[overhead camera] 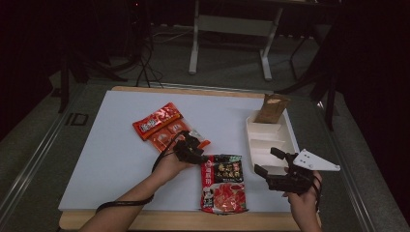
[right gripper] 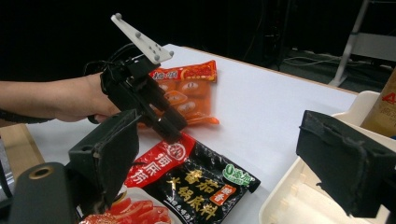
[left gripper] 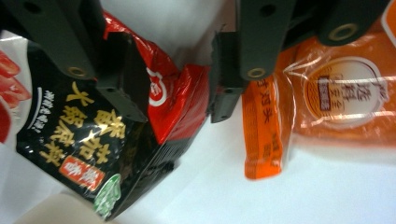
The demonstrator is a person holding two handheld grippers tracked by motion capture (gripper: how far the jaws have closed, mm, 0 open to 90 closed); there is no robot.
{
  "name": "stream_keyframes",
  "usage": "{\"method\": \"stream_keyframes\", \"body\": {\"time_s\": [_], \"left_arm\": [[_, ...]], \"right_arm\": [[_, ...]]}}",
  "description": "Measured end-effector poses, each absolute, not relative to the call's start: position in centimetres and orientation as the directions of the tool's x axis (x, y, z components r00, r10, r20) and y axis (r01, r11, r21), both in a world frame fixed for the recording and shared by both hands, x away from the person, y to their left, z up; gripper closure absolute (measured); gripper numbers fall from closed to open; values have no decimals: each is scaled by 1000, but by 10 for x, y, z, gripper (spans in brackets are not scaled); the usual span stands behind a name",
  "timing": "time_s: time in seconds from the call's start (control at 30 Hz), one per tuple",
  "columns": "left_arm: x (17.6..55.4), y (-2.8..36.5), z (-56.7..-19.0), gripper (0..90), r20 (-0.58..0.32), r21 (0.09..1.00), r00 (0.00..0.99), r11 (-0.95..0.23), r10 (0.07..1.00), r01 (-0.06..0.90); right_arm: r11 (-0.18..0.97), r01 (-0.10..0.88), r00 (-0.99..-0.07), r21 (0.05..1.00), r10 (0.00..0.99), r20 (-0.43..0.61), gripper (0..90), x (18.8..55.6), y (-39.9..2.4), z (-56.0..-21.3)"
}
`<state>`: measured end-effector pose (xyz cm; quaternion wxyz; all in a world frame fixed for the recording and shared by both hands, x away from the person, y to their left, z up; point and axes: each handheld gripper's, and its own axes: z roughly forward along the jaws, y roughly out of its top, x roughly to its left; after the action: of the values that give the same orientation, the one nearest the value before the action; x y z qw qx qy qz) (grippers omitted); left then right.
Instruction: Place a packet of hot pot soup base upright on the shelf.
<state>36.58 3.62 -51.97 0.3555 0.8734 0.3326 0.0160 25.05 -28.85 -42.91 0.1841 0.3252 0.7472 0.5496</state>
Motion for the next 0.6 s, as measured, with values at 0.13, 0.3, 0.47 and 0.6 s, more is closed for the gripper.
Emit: {"method": "stream_keyframes", "body": {"time_s": [0.13,0.3,0.47,0.6], "left_arm": [[366,33,-528,588,-248,586,765,-537,594,607],[364,27,-532,634,-264,562,759,-545,595,622],[363,20,-533,722,-267,543,734,-531,625,650],[362,21,-532,830,-295,558,719,-497,630,665]], "right_arm": [[186,287,-720,940,689,83,131,251,-288,-430],[185,283,-721,941,689,81,130,251,-288,-430],[190,286,-720,939,689,80,130,251,-288,-430],[189,284,-722,940,687,80,134,252,-288,-430]]}}
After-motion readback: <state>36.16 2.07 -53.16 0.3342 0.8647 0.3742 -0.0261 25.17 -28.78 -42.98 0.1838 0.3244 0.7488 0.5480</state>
